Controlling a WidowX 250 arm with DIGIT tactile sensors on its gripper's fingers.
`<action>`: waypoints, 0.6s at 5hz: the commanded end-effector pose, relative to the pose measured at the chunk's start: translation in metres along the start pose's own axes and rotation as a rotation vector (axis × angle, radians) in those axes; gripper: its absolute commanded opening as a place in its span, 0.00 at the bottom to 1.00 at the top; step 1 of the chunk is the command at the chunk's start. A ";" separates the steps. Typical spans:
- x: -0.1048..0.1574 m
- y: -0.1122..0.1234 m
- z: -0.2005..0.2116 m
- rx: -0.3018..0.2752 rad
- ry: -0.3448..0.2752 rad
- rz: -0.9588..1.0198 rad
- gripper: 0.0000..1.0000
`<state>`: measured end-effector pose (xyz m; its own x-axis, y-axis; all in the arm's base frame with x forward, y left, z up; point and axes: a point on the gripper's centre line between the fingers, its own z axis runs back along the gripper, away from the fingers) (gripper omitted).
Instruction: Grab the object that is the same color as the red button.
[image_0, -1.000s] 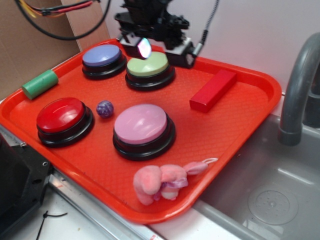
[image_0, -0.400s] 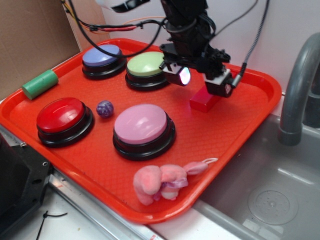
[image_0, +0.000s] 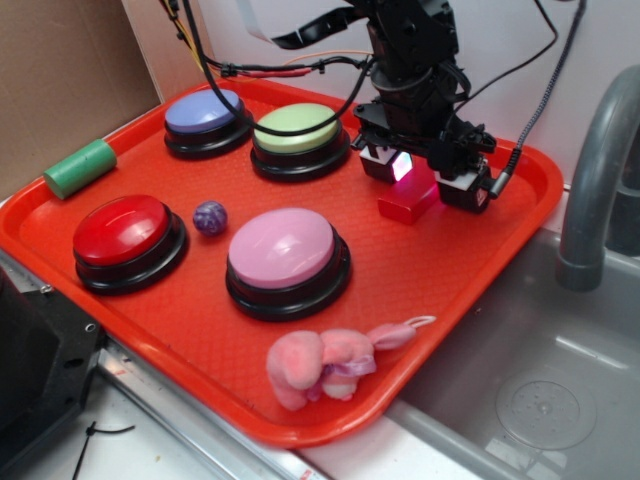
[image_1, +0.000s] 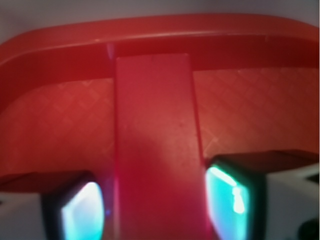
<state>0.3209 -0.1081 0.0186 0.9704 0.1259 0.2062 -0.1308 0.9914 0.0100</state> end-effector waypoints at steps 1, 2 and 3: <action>0.004 0.005 0.031 0.027 0.001 0.000 0.00; 0.008 0.026 0.059 -0.020 0.044 -0.053 0.00; 0.004 0.057 0.110 -0.018 0.010 -0.030 0.00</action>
<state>0.2913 -0.0532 0.1075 0.9855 0.1028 0.1352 -0.1071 0.9939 0.0251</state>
